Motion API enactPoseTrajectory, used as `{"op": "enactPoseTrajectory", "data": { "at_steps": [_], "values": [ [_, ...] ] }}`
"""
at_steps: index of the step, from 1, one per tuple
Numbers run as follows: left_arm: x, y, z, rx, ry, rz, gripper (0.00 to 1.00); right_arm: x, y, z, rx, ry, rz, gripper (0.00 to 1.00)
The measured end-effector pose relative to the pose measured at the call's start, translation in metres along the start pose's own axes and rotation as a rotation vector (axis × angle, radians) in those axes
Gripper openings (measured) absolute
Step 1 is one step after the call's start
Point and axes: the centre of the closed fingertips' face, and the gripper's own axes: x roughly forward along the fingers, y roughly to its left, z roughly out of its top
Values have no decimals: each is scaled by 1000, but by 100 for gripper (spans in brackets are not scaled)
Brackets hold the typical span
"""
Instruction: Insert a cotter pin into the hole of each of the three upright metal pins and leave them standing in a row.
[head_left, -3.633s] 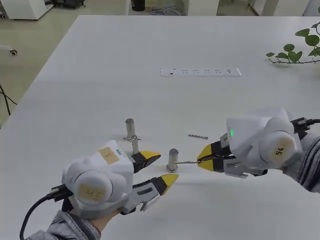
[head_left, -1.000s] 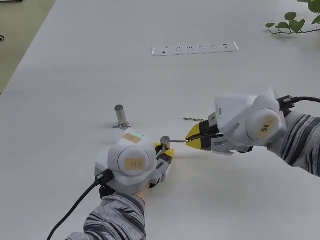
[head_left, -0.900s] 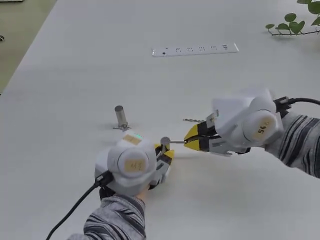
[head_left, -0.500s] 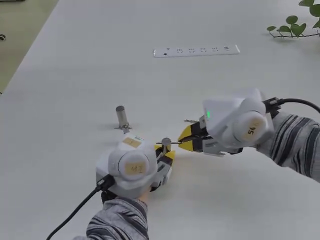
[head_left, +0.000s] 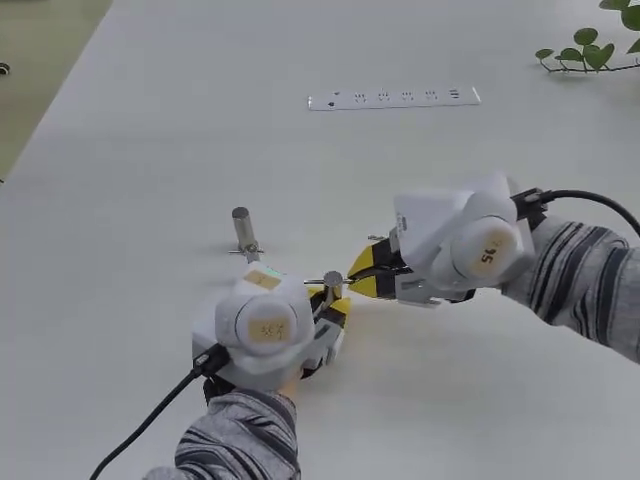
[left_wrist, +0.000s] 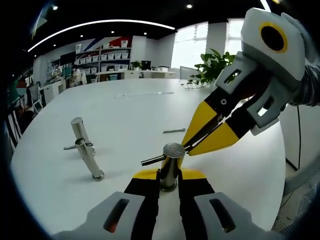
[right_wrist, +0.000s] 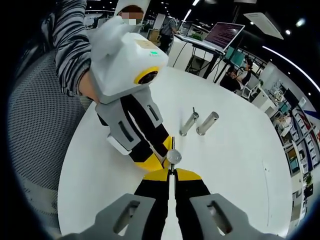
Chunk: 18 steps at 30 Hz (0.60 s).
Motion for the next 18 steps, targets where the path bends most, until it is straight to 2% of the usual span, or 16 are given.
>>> {"op": "enactPoseTrajectory", "data": {
  "at_steps": [12,15,18],
  "values": [
    [1,0,0,-3,0,2,10,2,-1,1,-4,7,3,0],
    [1,0,0,-5,3,3,10,3,-1,1,32,5,4,0],
    [2,0,0,-14,4,1,11,3,-1,1,24,2,-4,0]
  ]
}}
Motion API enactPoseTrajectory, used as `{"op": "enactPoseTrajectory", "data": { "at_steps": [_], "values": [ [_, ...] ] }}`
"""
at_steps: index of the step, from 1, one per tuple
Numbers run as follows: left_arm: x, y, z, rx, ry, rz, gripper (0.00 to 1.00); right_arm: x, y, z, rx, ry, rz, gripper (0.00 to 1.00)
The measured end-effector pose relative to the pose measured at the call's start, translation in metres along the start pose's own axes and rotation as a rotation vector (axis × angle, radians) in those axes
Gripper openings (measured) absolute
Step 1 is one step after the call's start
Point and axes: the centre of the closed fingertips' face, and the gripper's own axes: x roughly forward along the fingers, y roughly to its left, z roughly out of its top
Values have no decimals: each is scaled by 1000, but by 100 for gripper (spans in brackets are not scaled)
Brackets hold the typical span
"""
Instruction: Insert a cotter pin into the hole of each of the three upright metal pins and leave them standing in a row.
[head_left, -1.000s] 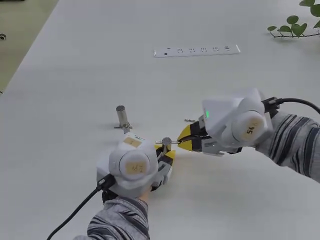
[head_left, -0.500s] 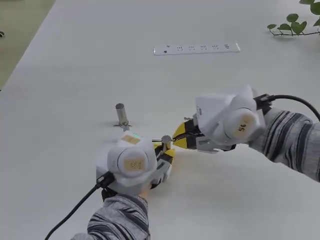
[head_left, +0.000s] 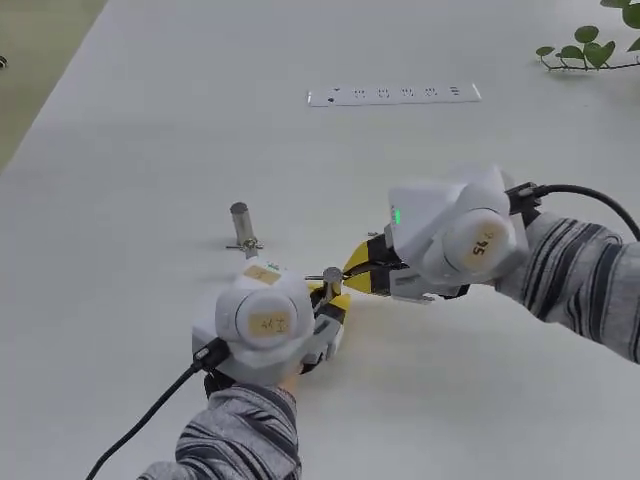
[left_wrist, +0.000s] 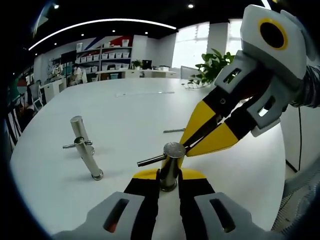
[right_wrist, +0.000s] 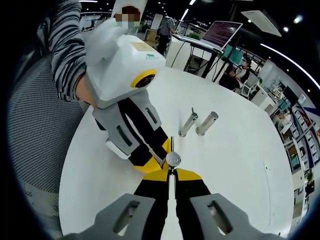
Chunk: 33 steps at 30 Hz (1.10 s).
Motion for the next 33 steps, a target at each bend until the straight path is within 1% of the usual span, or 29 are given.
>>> {"op": "enactPoseTrajectory", "data": {
  "at_steps": [6,9,11,13,16,19,22,26,31,33],
  "values": [
    [0,0,0,-6,11,2,11,1,-1,0,6,0,-4,0],
    [0,0,-2,-5,20,1,15,1,0,0,12,2,-5,0],
    [-2,2,-2,2,21,2,18,2,1,-2,23,12,3,5],
    [-3,2,-2,14,25,-6,22,1,1,-2,33,8,2,6],
    [-6,1,-2,29,30,-16,29,1,1,2,94,-17,12,8],
    [-10,2,-3,30,36,-23,34,1,-1,4,142,-32,20,10],
    [-15,-1,-4,39,38,-34,37,3,-1,8,200,-53,34,13],
    [-21,-5,-2,54,33,-49,42,8,-3,7,259,-63,42,14],
    [-28,-4,2,55,24,-54,46,14,-2,9,294,-77,60,13],
    [-30,-2,2,64,25,-55,49,18,0,7,304,-72,69,13]
  ]
}}
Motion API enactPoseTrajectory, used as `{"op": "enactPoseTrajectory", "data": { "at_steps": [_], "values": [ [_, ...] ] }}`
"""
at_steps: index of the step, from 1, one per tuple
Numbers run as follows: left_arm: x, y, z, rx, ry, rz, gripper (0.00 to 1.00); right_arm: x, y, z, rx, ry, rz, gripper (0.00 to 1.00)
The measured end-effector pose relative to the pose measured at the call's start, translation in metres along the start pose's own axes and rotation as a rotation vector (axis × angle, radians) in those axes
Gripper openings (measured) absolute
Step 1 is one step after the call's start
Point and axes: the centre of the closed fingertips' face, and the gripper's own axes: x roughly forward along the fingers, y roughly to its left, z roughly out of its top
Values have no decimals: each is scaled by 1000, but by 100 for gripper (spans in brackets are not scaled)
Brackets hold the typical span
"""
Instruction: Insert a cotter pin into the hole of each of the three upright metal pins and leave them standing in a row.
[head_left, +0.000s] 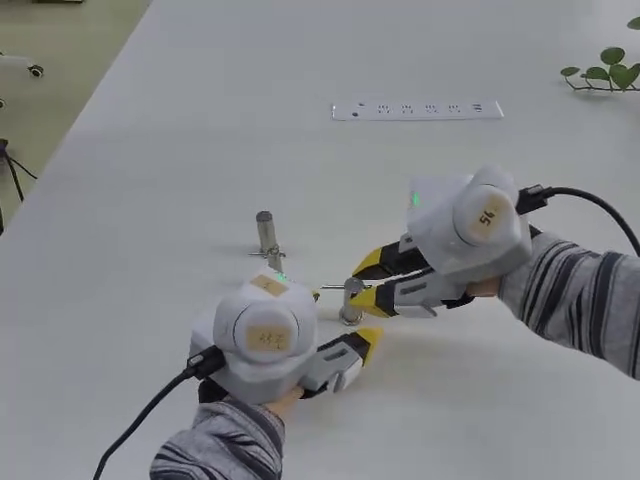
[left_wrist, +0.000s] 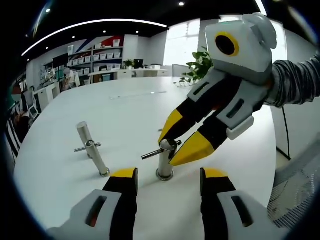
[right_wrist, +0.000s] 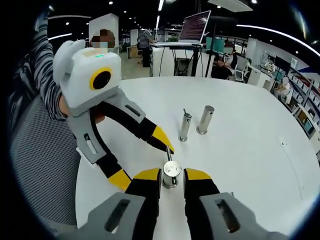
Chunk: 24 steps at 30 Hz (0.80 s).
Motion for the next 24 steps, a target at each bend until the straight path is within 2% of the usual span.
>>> {"op": "enactPoseTrajectory", "data": {
  "at_steps": [7,10,15,24],
  "values": [
    [-6,3,0,1,-2,-9,54,3,1,-1,15,4,11,9],
    [-10,4,1,-37,-11,-16,58,3,1,-1,34,-3,15,9],
    [-18,7,3,-33,-19,-9,63,3,1,-2,48,0,24,8],
    [-35,13,5,4,-28,15,71,3,-4,0,25,21,23,8]
  ]
}}
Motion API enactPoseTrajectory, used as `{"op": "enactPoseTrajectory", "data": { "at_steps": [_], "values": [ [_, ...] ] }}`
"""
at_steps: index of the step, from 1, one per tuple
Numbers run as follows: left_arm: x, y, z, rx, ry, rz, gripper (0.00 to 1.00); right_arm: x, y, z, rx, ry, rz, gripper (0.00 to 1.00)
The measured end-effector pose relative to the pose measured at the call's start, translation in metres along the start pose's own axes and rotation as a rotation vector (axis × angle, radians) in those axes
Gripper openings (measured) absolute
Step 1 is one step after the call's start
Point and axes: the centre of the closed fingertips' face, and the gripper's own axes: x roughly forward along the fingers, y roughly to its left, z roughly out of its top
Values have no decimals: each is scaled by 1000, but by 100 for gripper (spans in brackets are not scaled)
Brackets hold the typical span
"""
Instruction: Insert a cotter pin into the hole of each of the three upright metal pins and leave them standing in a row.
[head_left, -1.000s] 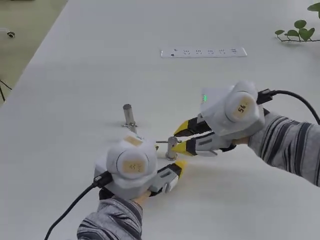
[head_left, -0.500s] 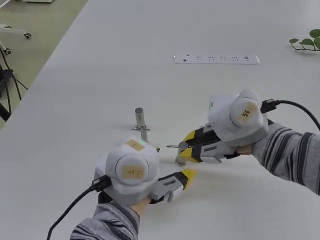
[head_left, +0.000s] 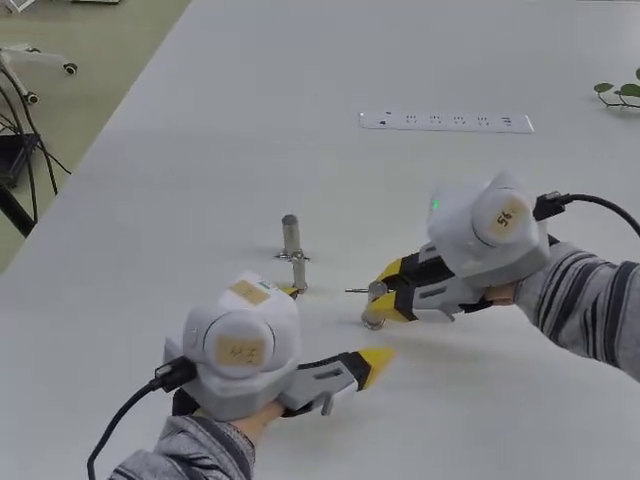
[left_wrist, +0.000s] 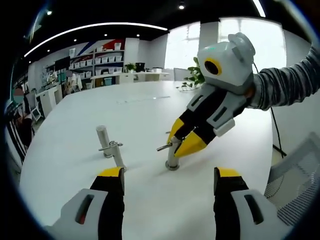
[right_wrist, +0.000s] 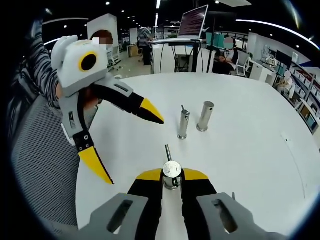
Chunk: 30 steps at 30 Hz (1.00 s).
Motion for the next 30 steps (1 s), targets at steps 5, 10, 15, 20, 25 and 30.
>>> {"op": "enactPoseTrajectory", "data": {
  "at_steps": [5,10,15,20,25,30],
  "values": [
    [-7,3,4,8,-11,8,75,-1,-8,3,-4,2,-9,8],
    [-12,12,10,-16,-33,39,80,-1,-17,6,-5,5,-15,8],
    [-18,23,14,-36,-47,75,82,0,-24,7,-17,13,-17,8],
    [-22,31,17,-23,-51,94,84,2,-29,6,-20,22,-14,8],
    [-25,34,21,-12,-62,103,85,3,-34,5,2,16,-9,8],
    [-26,34,20,0,-60,103,85,4,-39,4,5,15,2,8]
  ]
}}
